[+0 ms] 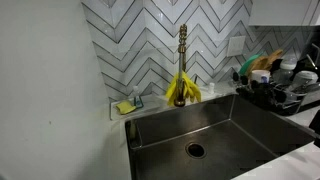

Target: Pour the water out of the silver cup into the sink

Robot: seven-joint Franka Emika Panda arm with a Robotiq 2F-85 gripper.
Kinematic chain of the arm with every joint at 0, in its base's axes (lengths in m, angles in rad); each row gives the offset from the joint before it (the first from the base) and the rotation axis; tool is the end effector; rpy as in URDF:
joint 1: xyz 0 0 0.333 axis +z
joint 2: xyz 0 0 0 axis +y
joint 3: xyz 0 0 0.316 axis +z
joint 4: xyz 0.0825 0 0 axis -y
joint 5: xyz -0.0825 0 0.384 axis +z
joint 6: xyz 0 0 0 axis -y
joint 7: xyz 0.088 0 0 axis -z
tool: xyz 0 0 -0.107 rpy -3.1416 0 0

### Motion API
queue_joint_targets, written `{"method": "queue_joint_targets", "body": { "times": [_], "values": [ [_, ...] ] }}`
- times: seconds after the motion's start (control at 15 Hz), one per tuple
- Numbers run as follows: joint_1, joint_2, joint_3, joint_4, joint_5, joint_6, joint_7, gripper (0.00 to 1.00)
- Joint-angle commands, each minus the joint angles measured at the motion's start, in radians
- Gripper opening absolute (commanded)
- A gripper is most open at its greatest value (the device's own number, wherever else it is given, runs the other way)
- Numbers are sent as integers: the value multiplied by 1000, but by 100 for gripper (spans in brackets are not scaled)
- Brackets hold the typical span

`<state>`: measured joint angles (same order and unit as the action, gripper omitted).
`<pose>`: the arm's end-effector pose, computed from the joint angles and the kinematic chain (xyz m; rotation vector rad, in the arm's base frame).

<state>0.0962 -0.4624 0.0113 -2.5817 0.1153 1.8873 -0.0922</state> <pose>0.3619 0.0475 0.3988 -3.0146 -0.2254 0.3530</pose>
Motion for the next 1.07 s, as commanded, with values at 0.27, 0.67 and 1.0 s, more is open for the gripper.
{"method": "queue_joint_targets", "body": {
  "times": [0.27,0.67,1.0],
  "values": [
    [-17,-15,-5,-1,19,-11,15,100],
    [-129,-200,-16,-73,-158,21,65,100],
    [-121,-149,-26,-18,-141,-1,48,100]
  ]
}}
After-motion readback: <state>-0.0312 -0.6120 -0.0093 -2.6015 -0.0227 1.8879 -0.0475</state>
